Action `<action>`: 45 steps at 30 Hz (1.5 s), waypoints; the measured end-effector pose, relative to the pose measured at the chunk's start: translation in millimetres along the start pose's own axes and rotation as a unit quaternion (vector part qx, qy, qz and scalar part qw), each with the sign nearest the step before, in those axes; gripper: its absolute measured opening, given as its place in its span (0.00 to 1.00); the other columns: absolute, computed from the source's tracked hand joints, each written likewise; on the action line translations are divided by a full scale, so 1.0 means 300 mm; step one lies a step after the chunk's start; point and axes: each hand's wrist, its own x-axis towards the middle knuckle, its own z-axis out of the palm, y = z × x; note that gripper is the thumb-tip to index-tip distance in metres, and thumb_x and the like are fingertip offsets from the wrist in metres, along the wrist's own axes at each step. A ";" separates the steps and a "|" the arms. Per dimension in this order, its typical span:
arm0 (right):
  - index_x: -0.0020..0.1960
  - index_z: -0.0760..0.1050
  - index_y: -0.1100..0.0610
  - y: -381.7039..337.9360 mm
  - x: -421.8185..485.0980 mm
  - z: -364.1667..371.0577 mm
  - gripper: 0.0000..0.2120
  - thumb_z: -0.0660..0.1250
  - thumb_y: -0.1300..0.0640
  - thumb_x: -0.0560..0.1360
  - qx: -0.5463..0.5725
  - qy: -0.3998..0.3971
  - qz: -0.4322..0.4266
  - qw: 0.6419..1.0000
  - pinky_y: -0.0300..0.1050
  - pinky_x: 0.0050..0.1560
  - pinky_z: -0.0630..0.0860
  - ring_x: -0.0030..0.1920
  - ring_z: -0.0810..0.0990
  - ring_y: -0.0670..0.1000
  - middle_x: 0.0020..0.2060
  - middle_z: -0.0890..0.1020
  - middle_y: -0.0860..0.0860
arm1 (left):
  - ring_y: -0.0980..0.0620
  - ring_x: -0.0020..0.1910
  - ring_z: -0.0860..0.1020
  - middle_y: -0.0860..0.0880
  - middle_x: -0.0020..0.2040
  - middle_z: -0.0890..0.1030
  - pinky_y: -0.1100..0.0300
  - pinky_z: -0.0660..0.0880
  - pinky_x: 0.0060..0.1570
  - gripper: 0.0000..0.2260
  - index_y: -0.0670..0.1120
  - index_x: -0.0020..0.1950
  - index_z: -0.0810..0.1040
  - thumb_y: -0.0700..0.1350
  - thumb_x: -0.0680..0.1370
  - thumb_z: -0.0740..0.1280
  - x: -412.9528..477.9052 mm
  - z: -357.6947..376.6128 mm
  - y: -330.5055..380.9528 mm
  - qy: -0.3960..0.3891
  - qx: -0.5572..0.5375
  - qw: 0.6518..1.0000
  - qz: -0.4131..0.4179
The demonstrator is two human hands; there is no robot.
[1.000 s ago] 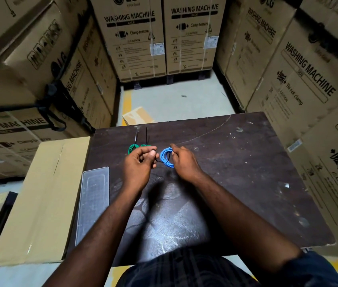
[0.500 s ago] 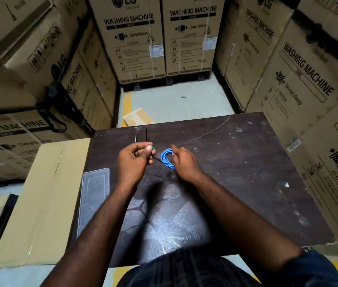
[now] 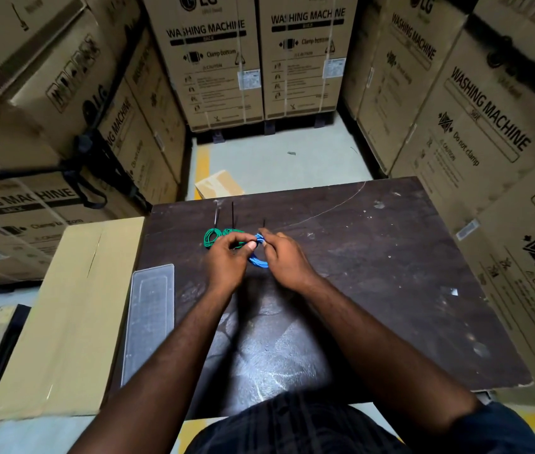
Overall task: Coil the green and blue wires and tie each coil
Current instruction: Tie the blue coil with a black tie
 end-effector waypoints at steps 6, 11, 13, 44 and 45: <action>0.68 0.71 0.60 -0.019 0.000 0.015 0.19 0.58 0.63 0.78 0.029 -0.016 -0.025 0.999 0.44 0.65 0.68 0.62 0.75 0.57 0.66 0.75 0.57 | 0.53 0.45 0.80 0.49 0.44 0.83 0.59 0.76 0.51 0.08 0.44 0.45 0.82 0.33 0.74 0.68 0.005 0.033 0.009 0.025 -0.078 0.997 -0.007; 0.67 0.73 0.60 -0.013 -0.002 0.003 0.18 0.61 0.62 0.78 0.058 -0.009 -0.058 0.997 0.41 0.59 0.69 0.55 0.76 0.53 0.63 0.78 0.55 | 0.58 0.44 0.80 0.52 0.43 0.83 0.64 0.76 0.50 0.09 0.46 0.44 0.81 0.32 0.74 0.68 0.000 0.039 0.012 0.029 -0.126 0.992 -0.001; 0.62 0.76 0.60 -0.011 -0.003 0.002 0.15 0.61 0.62 0.76 0.059 -0.007 -0.073 0.996 0.38 0.50 0.67 0.47 0.74 0.50 0.55 0.82 0.56 | 0.59 0.43 0.80 0.52 0.43 0.83 0.65 0.76 0.49 0.08 0.44 0.45 0.81 0.32 0.74 0.68 -0.002 0.042 0.020 0.027 -0.138 0.990 0.003; 0.47 0.79 0.68 -0.010 -0.017 -0.002 0.06 0.64 0.66 0.77 0.279 -0.163 -0.011 0.946 0.36 0.42 0.71 0.40 0.73 0.40 0.39 0.78 0.48 | 0.56 0.29 0.81 0.48 0.31 0.82 0.61 0.81 0.34 0.08 0.41 0.46 0.74 0.37 0.82 0.57 0.054 -0.045 -0.074 -0.100 -0.426 0.816 -0.379; 0.48 0.79 0.67 -0.009 -0.017 -0.004 0.06 0.64 0.66 0.77 0.289 -0.165 -0.008 0.943 0.34 0.43 0.71 0.40 0.74 0.39 0.38 0.79 0.46 | 0.56 0.29 0.81 0.48 0.31 0.82 0.60 0.81 0.37 0.08 0.41 0.46 0.74 0.38 0.82 0.57 0.050 -0.046 -0.077 -0.104 -0.434 0.810 -0.379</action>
